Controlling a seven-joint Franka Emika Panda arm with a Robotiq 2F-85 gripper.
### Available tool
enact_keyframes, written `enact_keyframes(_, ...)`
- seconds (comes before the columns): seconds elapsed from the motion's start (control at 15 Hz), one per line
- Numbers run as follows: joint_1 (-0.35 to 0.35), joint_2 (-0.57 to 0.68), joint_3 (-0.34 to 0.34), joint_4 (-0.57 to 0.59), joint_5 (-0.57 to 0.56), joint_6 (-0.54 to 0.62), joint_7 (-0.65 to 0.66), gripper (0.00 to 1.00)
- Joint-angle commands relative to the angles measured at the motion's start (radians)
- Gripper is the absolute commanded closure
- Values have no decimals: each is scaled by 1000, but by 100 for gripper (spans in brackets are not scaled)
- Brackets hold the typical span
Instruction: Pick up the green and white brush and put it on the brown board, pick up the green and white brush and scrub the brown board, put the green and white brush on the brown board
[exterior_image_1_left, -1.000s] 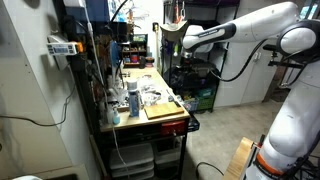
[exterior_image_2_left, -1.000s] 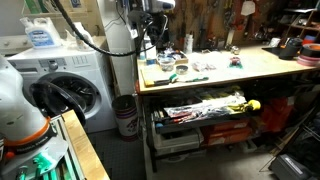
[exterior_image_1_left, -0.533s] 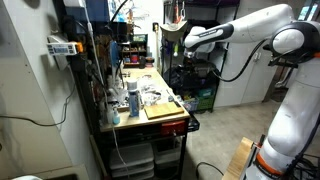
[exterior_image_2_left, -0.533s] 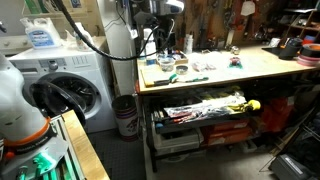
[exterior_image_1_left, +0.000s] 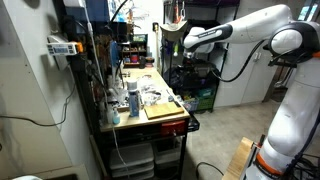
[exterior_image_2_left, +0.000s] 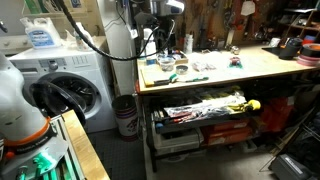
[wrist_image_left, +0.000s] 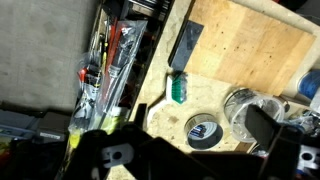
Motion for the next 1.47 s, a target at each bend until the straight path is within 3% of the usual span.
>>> enact_keyframes(0.0,-14,89,0,59,-3,62,68,0)
enact_keyframes(0.67,-32,343,-9,203,-48,250,176,0)
enact_keyframes(1.2,-38,346,3,206,-38,248,165,0)
enact_keyframes(1.4,-34,416,-6,279,-49,251,217,0)
